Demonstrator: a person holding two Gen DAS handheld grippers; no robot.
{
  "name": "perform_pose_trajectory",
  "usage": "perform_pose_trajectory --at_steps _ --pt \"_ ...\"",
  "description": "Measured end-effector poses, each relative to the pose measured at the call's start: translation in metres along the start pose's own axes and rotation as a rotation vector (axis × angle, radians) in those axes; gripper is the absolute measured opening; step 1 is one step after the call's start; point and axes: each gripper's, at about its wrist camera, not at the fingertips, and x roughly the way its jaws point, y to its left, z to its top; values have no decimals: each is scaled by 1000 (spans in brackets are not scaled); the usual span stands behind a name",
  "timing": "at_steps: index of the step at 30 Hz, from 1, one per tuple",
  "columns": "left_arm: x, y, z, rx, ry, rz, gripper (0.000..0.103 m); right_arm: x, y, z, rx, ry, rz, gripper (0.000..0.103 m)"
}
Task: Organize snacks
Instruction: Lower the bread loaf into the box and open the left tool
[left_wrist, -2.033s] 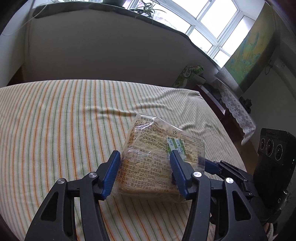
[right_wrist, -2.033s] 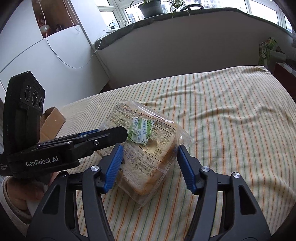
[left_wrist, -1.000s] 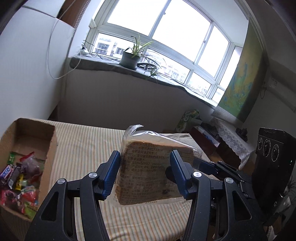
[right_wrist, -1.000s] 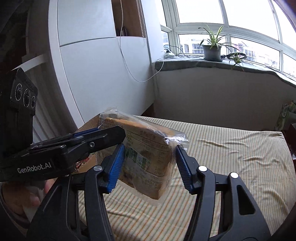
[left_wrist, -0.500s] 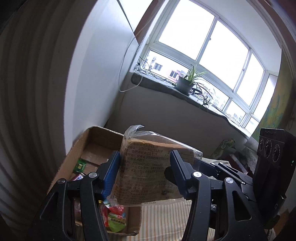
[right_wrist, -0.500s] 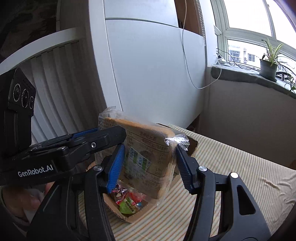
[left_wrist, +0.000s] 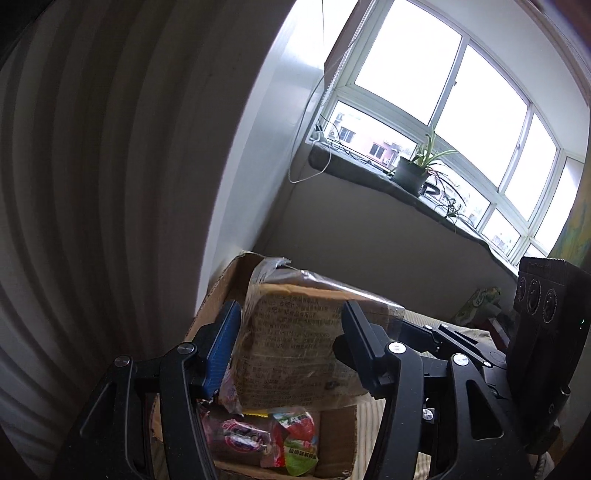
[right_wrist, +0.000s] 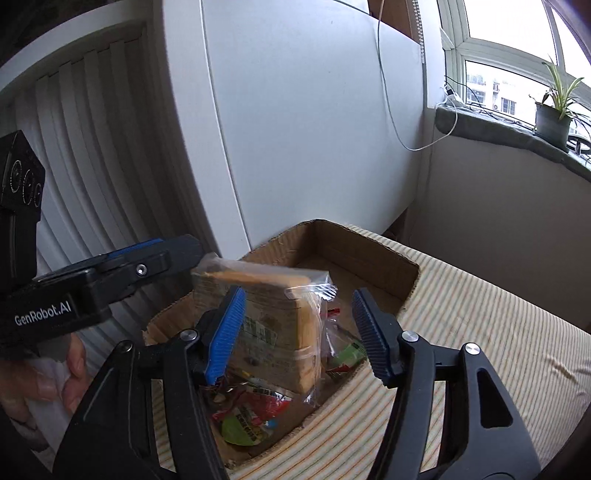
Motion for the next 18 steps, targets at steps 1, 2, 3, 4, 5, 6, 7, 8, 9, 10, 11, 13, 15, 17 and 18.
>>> perform_pose_trajectory --at_steps 1,2,3,4,5,6,7,8,9,10,11,13,15,17,18 --pt "0 6 -3 -10 -5 38 67 -2 -5 -5 16 -2 1 74" --pt "-5 15 -8 -26 -14 76 73 -4 -11 -10 38 -3 -1 77" --pt "-8 24 -12 -47 -22 102 74 -5 -15 -17 55 0 -6 78" --pt "-11 32 -16 -65 -26 117 75 -5 -19 -23 64 8 -10 78" --pt "-13 40 -20 -81 -25 135 80 -4 -21 -29 70 18 -14 78" --pt "-14 46 -25 -93 -24 158 80 -4 -24 -34 75 25 -18 78" --pt "-15 52 -29 -102 -21 183 80 -4 -26 -37 81 31 -22 78" --pt "-15 56 -33 -108 -15 205 80 -5 -26 -41 86 36 -23 78" --pt "-15 59 -36 -113 -8 219 80 -6 -26 -43 87 38 -24 80" --pt "-17 60 -39 -114 -6 227 80 -10 -23 -46 82 37 -29 88" --pt "-18 59 -41 -109 -7 237 80 -12 -21 -47 72 32 -41 94" --pt "-22 56 -42 -96 -14 253 80 -20 -13 -48 39 12 -68 101" --pt "-28 53 -42 -81 -30 260 83 -27 -8 -48 9 -9 -103 103" --pt "-33 47 -41 -56 -47 274 84 -37 -1 -50 -5 -25 -119 103" --pt "-36 44 -41 -40 -52 281 84 -41 0 -51 -8 -29 -128 103"
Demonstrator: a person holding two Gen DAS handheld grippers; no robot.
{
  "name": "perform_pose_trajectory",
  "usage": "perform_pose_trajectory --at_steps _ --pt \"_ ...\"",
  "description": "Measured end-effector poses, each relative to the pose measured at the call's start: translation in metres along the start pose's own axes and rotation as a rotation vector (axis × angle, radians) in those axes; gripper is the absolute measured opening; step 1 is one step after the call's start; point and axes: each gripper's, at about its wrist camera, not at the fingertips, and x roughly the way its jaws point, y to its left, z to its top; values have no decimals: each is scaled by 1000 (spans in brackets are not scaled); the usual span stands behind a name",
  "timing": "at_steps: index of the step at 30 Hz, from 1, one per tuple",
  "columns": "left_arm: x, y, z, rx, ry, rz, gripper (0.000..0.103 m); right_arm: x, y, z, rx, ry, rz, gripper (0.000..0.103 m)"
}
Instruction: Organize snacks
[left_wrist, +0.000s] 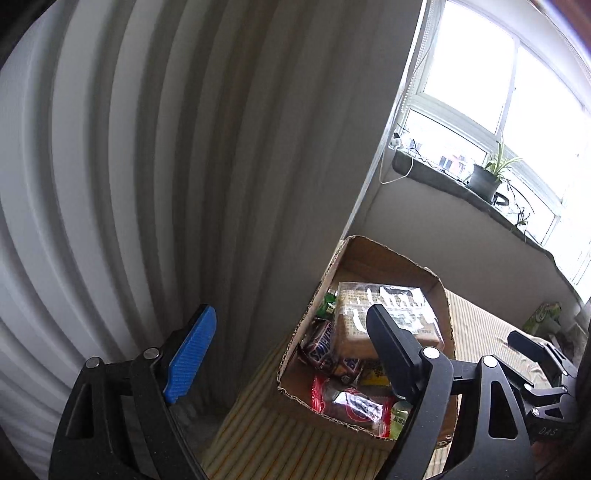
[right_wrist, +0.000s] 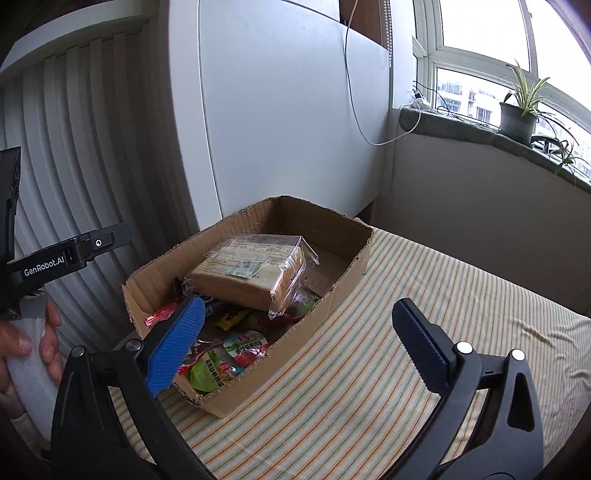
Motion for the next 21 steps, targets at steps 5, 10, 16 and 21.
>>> perform_pose_trajectory --at_steps 5,10,16,21 --pt "-3 -24 2 50 17 26 94 -19 -6 -9 17 -12 -15 103" --pt "-14 -47 2 56 -7 3 102 -44 -27 -27 49 -20 -45 103" --pt "-18 -92 -12 112 29 -103 102 -91 -78 -61 126 -37 -140 103" --pt "-16 -167 -38 234 88 -193 103 -140 -135 -93 234 -49 -261 103"
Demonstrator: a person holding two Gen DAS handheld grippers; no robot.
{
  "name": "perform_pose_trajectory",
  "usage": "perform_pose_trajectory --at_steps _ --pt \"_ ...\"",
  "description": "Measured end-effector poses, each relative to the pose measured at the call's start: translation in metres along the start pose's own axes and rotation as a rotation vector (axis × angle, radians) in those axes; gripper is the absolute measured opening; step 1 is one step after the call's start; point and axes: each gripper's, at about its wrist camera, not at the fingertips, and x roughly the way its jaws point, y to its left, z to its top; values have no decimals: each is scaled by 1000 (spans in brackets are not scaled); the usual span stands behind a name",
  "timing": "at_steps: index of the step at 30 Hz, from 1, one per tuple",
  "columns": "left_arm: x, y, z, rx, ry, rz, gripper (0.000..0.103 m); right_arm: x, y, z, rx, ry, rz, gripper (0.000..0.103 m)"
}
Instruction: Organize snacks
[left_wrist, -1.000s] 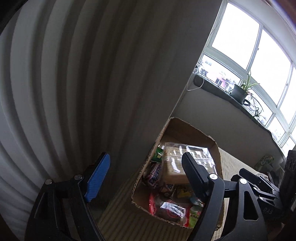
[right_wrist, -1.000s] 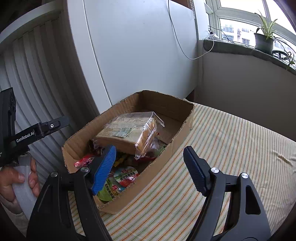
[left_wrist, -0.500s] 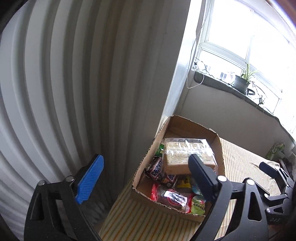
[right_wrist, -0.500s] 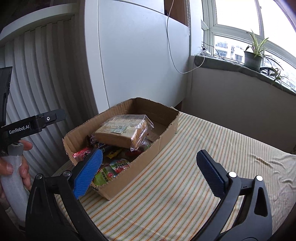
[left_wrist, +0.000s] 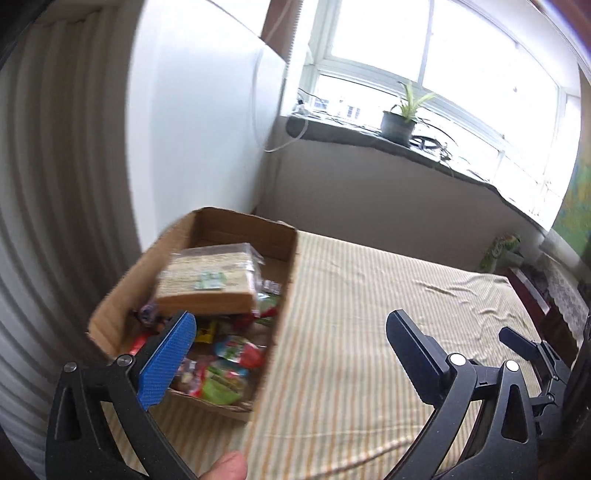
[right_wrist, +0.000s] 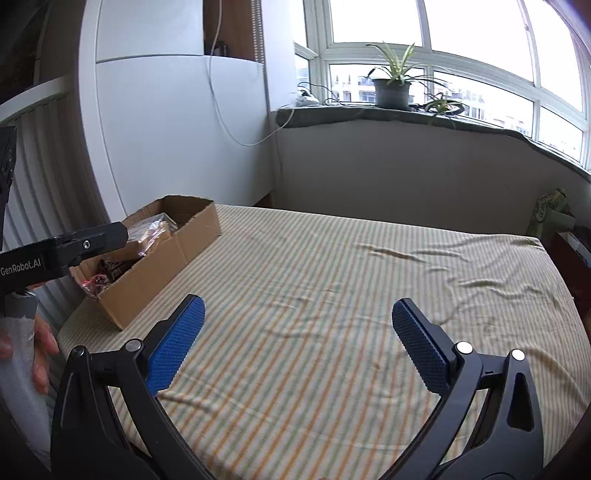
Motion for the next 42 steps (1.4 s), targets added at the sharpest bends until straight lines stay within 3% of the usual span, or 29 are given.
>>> perform_pose_trajectory --at_steps 7,13,18,42 --pt "1 -94 -14 142 39 -179 103 -45 -72 -7 111 -39 -142 103" --pt "-15 -123 -20 237 10 -145 103 -57 -78 -2 116 -66 -144 103" --pt "-25 -125 -22 243 -12 -105 103 -60 -66 -2 98 -69 -140 103" --pt "-26 -108 -27 218 -8 -101 103 -48 -44 2 57 -36 -138 103"
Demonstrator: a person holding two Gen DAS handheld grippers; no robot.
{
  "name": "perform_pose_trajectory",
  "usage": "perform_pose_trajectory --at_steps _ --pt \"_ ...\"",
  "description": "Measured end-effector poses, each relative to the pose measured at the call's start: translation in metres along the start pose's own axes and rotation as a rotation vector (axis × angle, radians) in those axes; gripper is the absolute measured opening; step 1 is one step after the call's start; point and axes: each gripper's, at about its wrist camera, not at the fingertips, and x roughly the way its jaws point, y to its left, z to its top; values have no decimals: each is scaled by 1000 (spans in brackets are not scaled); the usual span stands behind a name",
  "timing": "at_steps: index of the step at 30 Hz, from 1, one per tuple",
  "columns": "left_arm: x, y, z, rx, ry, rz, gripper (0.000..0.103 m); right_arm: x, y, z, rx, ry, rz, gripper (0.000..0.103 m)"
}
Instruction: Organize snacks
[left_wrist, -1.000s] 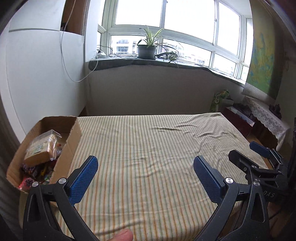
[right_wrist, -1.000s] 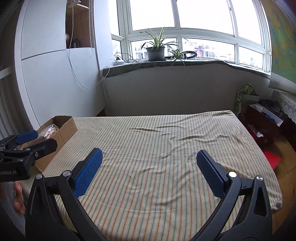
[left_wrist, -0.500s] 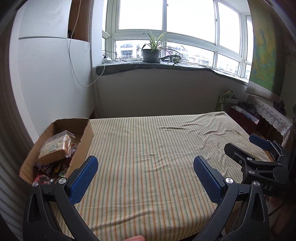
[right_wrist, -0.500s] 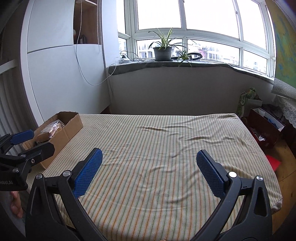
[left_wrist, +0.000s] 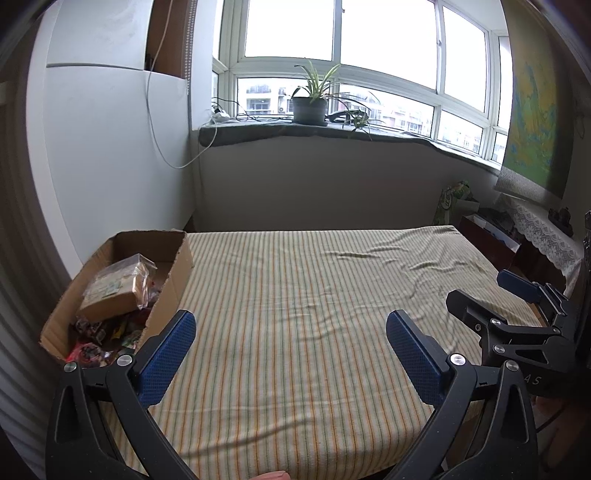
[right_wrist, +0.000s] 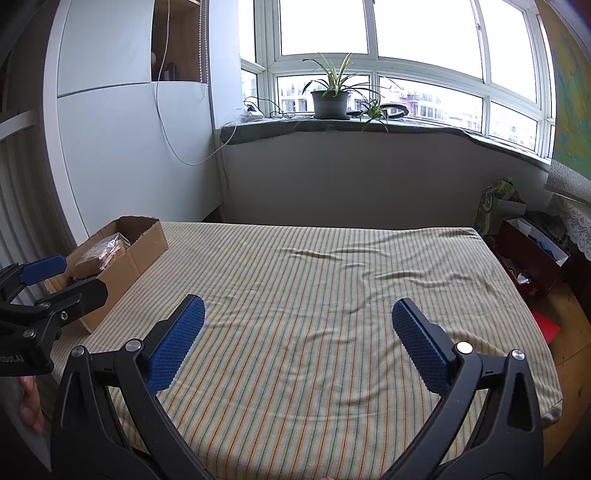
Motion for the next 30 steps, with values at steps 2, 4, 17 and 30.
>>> perform_pose_trajectory --at_steps 2,4,17,30 --pt "0 -1 0 1 2 -1 103 0 0 0 0 0 1 103" --pt "1 0 0 1 3 -1 103 0 0 0 0 0 1 103" --pt "2 -1 -1 4 6 -2 103 0 0 0 0 1 1 103" --pt "2 1 0 3 6 -2 103 0 0 -1 0 1 1 103"
